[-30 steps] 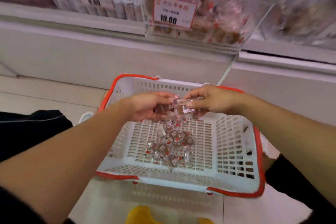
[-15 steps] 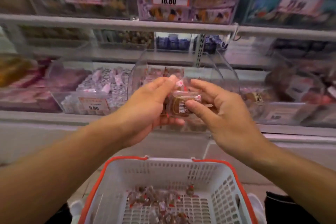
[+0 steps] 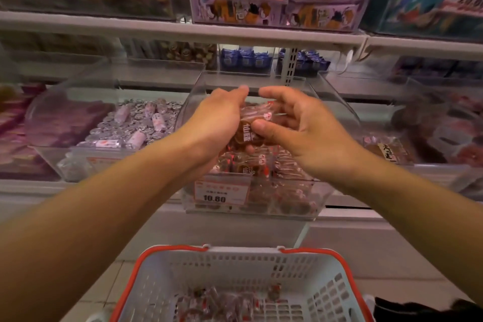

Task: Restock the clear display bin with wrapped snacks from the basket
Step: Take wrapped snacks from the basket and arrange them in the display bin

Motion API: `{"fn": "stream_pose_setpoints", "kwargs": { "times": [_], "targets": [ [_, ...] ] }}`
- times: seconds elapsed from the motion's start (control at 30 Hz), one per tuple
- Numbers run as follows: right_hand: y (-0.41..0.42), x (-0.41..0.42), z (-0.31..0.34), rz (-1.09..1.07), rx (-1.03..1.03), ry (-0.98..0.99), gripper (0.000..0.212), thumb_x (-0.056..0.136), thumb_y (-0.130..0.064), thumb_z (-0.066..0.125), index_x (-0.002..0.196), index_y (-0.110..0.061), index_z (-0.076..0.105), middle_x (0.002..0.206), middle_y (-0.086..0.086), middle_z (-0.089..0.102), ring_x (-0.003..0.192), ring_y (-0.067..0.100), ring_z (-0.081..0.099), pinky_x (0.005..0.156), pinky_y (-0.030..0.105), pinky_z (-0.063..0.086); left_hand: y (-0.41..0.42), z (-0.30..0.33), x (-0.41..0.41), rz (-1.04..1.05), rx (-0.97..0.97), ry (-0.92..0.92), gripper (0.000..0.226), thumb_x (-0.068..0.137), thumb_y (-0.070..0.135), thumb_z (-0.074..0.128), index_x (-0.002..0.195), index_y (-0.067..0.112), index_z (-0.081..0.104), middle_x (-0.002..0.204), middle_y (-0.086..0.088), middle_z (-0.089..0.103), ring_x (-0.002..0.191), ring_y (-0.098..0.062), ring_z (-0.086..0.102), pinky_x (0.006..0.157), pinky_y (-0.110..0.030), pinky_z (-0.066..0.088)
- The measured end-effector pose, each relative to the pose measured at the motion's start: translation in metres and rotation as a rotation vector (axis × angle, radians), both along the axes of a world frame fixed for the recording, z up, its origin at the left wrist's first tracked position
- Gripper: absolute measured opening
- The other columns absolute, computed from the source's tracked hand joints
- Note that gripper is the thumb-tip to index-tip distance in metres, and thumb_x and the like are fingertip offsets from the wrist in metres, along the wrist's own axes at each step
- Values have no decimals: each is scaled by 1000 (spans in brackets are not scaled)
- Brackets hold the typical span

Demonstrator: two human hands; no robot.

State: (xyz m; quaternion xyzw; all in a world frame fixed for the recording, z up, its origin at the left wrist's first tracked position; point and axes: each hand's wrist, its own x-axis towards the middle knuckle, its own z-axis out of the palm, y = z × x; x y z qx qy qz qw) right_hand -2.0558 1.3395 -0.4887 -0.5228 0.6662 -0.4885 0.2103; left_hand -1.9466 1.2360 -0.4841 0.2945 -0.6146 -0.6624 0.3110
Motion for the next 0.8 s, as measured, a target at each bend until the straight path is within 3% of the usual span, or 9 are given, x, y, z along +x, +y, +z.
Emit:
{"fn": "stream_pose_setpoints", "kwargs": {
  "times": [0.1,0.23,0.3,0.37,0.47,0.5,0.6,0.73,0.8],
  "targets": [
    [-6,-6,-6,-36,6,-46,57,86,-24,72,138,-25,49,113,8,64,104,19,66,93,42,57,-9,-7,1,-27,9,-55,36,98,47,46,100,13,58,66,-3,70,53,-16,66,42,-27,46],
    [-9,-13,-15,-89,18,-49,58,87,-29,72,140,-25,48,111,5,65,106,19,65,95,43,55,-10,-19,-7,-17,-103,-129,32,94,50,52,104,20,55,84,-5,68,67,-18,65,55,-32,49],
    [-9,-11,-19,-85,10,2,50,89,-29,70,135,-26,53,106,0,68,102,15,67,93,39,56,-7,-24,-11,29,-155,-142,25,97,47,47,100,22,52,84,-4,65,73,-20,63,61,-35,49],
    [-7,-10,-18,-46,-14,28,42,88,-24,71,128,-28,58,100,-7,71,96,5,68,87,26,57,-5,-27,-13,80,-229,-147,19,100,43,43,100,25,51,88,-1,66,75,-15,64,63,-35,50],
    [1,-16,-7,15,31,196,38,81,-21,78,117,-27,67,96,-12,74,89,-1,69,82,16,55,-2,-25,-13,49,-360,-158,14,100,41,43,97,29,48,89,3,65,74,-7,64,56,-24,52],
    [3,-18,-4,20,74,259,36,78,-23,80,113,-27,70,94,-11,75,86,0,70,81,19,56,-1,-24,-12,13,-365,-159,15,100,42,44,97,28,49,89,1,66,72,-8,64,55,-29,55],
    [8,-28,2,14,158,338,24,75,-33,82,97,-29,72,83,-14,73,72,2,69,69,22,56,1,-18,-9,-88,-294,-185,27,98,50,44,100,25,54,95,-11,70,77,-22,68,71,-46,61],
    [12,-39,9,22,264,392,20,76,-37,79,93,-30,71,83,-12,72,72,5,67,65,27,57,-17,-14,8,-10,-489,-284,21,98,46,46,95,28,56,79,2,71,75,-15,69,69,-40,58],
    [13,-42,12,60,341,509,22,77,-36,80,95,-31,70,83,-10,71,76,2,64,68,25,53,-25,-16,18,-80,-597,-365,18,99,44,43,96,30,54,74,5,73,72,-13,68,73,-43,53]
  ]
}}
